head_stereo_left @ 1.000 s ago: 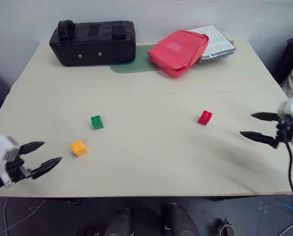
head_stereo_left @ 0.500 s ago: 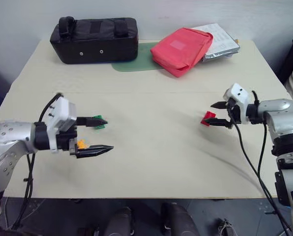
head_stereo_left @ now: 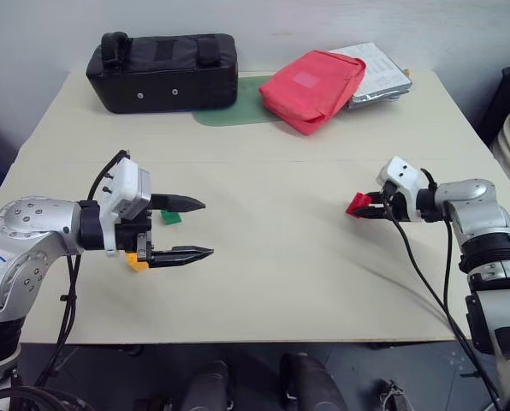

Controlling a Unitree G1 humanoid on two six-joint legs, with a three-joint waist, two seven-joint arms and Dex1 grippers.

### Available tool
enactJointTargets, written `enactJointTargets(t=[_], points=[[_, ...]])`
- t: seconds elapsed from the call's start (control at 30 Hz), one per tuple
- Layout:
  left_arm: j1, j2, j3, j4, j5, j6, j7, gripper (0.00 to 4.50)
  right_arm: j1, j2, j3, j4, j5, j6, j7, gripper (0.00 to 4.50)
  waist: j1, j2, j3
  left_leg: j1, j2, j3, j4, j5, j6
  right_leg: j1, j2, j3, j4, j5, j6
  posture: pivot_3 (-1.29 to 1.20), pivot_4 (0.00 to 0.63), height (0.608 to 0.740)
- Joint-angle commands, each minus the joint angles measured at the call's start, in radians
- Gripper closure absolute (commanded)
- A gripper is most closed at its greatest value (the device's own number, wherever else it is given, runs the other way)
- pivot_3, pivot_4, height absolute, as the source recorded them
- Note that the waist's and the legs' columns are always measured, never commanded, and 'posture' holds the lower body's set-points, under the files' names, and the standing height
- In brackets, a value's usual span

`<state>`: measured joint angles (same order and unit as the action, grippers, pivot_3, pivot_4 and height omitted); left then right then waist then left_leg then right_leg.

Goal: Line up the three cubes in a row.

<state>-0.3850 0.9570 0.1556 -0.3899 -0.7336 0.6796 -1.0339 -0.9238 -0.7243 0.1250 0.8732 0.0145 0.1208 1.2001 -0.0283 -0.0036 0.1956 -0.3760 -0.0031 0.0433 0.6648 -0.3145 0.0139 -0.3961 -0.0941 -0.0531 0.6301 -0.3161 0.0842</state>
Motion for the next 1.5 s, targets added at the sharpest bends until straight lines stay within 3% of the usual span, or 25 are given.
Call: enactJointTargets(t=[0.03,0.1,0.23,0.33,0.47,0.67,1.1,1.4,1.5], points=[[-0.026,-0.004,0.004,-0.016,-0.001,-0.019,-0.016,0.00,0.006,-0.003,-0.027,-0.030,0.021,-0.030,0.031,3.01,0.000,0.000,0.000,0.000,0.000,0.000,0.000,0.000,0.000,0.000,0.000,0.000,0.000,0.000,0.000,0.00,0.150,0.740],[-0.040,-0.005,-0.003,-0.015,-0.018,-0.009,-0.030,0.00,0.045,-0.018,-0.044,-0.118,0.068,-0.034,0.107,3.01,0.002,0.000,0.000,0.000,0.000,0.000,0.000,0.000,0.000,0.000,0.000,0.000,0.000,0.000,0.000,0.00,0.150,0.740],[-0.062,0.005,-0.037,-0.024,-0.034,0.004,-0.093,0.00,0.215,-0.094,-0.077,-0.477,0.206,0.027,0.284,3.01,0.007,0.000,0.000,-0.001,0.000,-0.001,0.000,0.000,0.000,0.000,0.000,-0.001,0.002,0.000,0.000,0.00,0.150,0.740],[-0.078,0.012,-0.088,-0.033,-0.021,-0.012,-0.166,0.00,0.396,-0.168,-0.099,-0.785,0.276,0.108,0.308,3.01,0.017,0.000,0.000,-0.001,0.000,-0.001,0.001,0.000,0.001,0.000,0.000,-0.001,0.002,0.000,0.001,0.00,0.150,0.740],[-0.109,-0.006,-0.163,-0.028,0.026,-0.063,-0.234,0.00,0.608,-0.226,-0.115,-1.037,0.280,0.108,0.260,3.01,0.027,0.000,0.000,0.001,0.000,-0.001,0.001,-0.001,0.000,0.002,0.000,-0.001,-0.001,0.000,0.001,0.00,0.150,0.740],[-0.135,-0.032,-0.234,-0.010,0.099,-0.150,-0.295,0.00,0.732,-0.223,-0.100,-1.103,0.219,0.038,0.178,3.01,0.025,0.000,0.000,0.003,-0.001,0.000,0.001,-0.001,0.000,0.004,0.000,0.000,-0.001,0.000,0.001,0.00,0.150,0.740],[-0.160,-0.060,-0.240,0.008,0.116,-0.153,-0.307,0.00,0.729,-0.186,-0.017,-1.049,0.168,-0.028,0.123,3.01,0.027,-0.001,0.001,0.003,-0.001,0.000,0.001,0.000,0.001,0.004,0.000,0.000,-0.001,0.000,0.001,0.00,0.150,0.740],[-0.160,-0.080,-0.239,0.026,0.133,-0.150,-0.271,0.00,0.716,-0.200,-0.046,-1.073,0.213,0.020,0.121,0.03,0.028,-0.001,0.001,0.003,-0.001,0.000,0.001,0.000,0.001,0.004,0.000,0.000,-0.001,0.000,0.001,0.00,0.150,0.740],[-0.142,-0.081,-0.221,0.028,0.140,-0.145,-0.239,0.00,0.708,-0.222,-0.088,-1.093,0.258,0.049,0.132,0.03,0.028,-0.001,0.001,0.003,-0.001,0.000,0.001,0.000,0.002,0.004,0.000,0.000,-0.001,0.000,0.001,0.00,0.150,0.740]])
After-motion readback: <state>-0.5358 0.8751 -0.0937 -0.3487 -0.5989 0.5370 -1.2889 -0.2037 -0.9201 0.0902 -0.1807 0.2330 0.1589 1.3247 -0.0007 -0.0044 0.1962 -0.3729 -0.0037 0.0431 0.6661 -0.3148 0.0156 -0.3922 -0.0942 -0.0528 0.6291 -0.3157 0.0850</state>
